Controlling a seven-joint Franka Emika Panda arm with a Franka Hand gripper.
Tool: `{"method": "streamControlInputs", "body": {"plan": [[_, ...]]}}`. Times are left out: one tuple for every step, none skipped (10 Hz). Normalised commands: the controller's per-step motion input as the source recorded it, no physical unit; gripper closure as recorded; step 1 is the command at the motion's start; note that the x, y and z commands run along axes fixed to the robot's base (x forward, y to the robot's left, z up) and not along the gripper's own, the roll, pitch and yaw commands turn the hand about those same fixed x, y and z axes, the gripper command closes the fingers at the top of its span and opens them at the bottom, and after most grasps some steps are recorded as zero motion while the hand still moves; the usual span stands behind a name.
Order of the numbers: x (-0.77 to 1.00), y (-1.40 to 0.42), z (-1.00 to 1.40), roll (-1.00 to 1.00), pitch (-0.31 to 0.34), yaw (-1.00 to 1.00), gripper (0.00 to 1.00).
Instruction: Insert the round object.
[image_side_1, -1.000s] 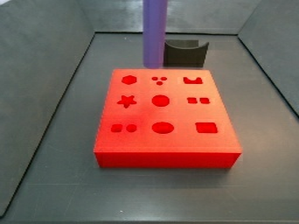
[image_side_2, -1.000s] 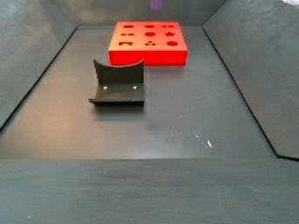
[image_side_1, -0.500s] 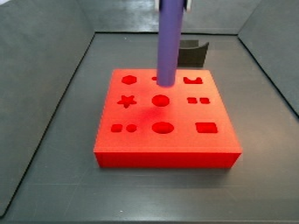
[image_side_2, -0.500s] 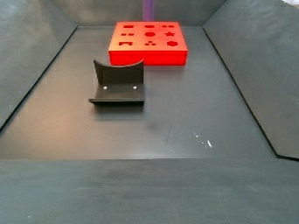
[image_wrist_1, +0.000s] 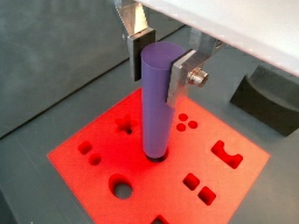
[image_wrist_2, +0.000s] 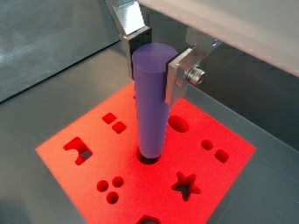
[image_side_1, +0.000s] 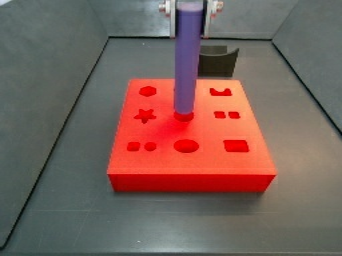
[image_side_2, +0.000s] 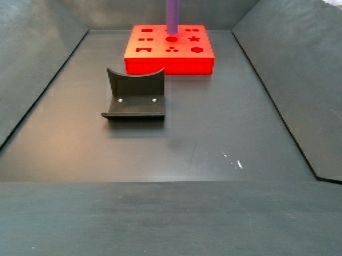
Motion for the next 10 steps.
{"method": "streamControlInputs", "body": {"plan": [[0.1, 0.0, -0.32, 0.0, -0.079, 0.0, 1.0], [0.0, 0.01, -0.3, 0.0, -0.044, 0.0, 1.0], [0.0, 0.05, -0.3, 0.02, -0.02, 0.0, 1.0], [-0.05, 0.08, -0.26, 0.0, -0.02, -0.05, 1.0], [0.0, 0.09, -0.23, 0.0, -0.019, -0.02, 1.0], [0.0, 0.09, -0.23, 0.0, -0.007, -0.01, 1.0], [0.0, 0.07, -0.2, 0.0, -0.001, 0.0, 1.0], [0.0, 0.0, -0.23, 0.06, 0.0, 0.0, 1.0], [0.0, -0.14, -0.16, 0.31, 0.0, 0.0, 1.0], [0.0, -0.24, -0.21, 0.37, 0.0, 0.0, 1.0]]}}
